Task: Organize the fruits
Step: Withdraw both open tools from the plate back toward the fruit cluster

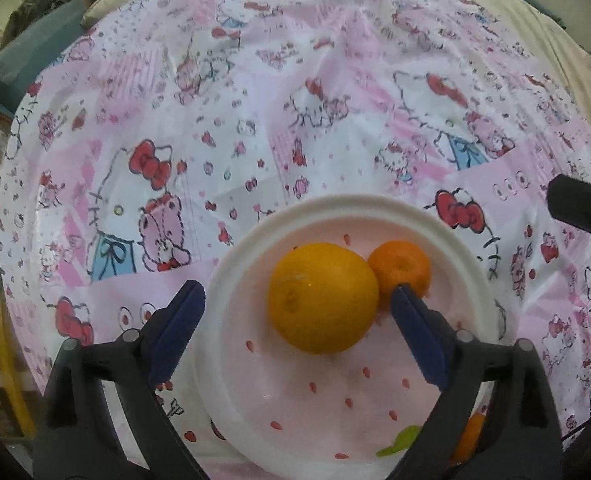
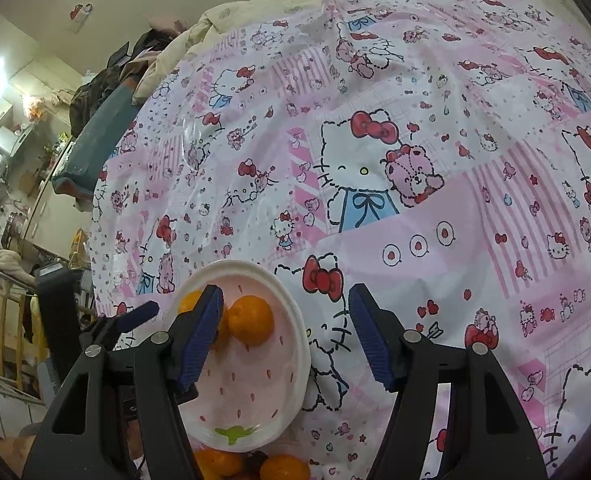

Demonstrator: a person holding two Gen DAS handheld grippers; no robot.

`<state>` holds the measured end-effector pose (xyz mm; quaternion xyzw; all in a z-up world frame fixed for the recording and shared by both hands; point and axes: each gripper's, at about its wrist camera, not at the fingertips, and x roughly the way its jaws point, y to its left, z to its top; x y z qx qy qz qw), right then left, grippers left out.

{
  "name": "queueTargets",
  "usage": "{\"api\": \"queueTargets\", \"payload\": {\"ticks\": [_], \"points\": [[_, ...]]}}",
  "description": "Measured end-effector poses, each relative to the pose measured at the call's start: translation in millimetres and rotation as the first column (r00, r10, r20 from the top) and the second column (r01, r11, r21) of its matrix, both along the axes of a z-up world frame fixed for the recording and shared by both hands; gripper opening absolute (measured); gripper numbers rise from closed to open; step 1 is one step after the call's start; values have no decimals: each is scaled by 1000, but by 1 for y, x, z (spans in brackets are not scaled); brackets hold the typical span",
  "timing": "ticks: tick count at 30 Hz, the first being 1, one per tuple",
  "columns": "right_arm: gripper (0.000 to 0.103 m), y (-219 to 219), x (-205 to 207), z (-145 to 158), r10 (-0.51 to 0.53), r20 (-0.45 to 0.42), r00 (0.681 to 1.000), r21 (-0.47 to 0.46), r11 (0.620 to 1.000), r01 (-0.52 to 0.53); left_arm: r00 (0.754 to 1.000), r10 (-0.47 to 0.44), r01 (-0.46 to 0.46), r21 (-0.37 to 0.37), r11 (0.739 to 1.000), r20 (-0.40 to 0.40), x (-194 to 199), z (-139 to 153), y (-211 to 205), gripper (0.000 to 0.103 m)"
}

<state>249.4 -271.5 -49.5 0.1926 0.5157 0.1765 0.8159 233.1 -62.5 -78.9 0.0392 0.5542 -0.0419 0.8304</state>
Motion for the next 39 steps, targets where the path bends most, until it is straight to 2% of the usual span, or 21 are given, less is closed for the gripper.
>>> {"api": "queueTargets", "payload": {"ticks": [8, 14, 20, 24, 32, 39], "points": [[68, 9, -16, 13, 41, 19, 999, -12, 999, -41, 997, 69, -67, -44, 997, 37, -15, 25, 20, 92], [68, 20, -35, 25, 88, 45, 995, -19, 996, -87, 993, 94, -93, -17, 996, 68, -39, 44, 34, 92], [68, 18, -58, 40, 89, 78, 993, -4, 996, -89, 981, 162, -154, -78, 985, 110, -69, 70, 56, 92], [68, 13, -77, 44, 81, 82, 993, 7, 997, -82, 976, 191, -178, -122, 976, 107, -91, 80, 64, 92], [68, 8, -114, 45, 77, 75, 994, 2, 997, -78, 972, 210, -191, -166, 968, 105, -130, 88, 69, 92], [68, 10, -143, 45, 85, 93, 992, -37, 996, -82, 972, 203, -182, -169, 969, 116, -156, 85, 66, 92]]}}
